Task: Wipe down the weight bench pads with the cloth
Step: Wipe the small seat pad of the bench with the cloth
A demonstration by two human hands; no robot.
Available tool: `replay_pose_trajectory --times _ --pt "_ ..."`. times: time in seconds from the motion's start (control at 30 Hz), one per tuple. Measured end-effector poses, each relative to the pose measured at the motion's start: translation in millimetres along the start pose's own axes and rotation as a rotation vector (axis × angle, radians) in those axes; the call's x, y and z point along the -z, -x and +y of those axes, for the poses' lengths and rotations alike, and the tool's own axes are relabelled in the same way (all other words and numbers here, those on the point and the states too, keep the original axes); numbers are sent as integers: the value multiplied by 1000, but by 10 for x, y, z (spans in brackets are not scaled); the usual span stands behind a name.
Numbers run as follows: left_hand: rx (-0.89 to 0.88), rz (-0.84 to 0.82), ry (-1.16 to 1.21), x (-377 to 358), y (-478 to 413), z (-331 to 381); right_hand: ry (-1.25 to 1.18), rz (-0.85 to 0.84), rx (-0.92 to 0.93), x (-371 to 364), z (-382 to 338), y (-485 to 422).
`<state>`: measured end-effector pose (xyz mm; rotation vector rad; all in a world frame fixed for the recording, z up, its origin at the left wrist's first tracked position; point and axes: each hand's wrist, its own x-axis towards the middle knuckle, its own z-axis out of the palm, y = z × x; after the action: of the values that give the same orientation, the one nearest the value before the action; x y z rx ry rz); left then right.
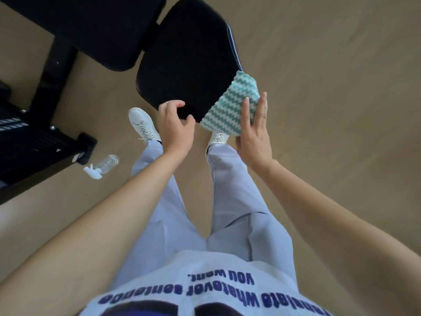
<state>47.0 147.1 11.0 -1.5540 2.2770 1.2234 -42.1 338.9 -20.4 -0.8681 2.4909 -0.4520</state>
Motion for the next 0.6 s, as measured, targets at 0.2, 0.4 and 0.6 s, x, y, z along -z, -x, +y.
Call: replay_pose_trajectory --times 0.2,0.4,0.6 --pt "-36 -211 -245 -86 -117 47 -776 -11 -462 40 -191 -4" --pt "-44 -241 -346 -152 -182 56 -603 -42 -502 241 -129 -597" --pt "-134 -275 -433 -108 -251 -5 -273 -290 -391 338 -240 -1405"
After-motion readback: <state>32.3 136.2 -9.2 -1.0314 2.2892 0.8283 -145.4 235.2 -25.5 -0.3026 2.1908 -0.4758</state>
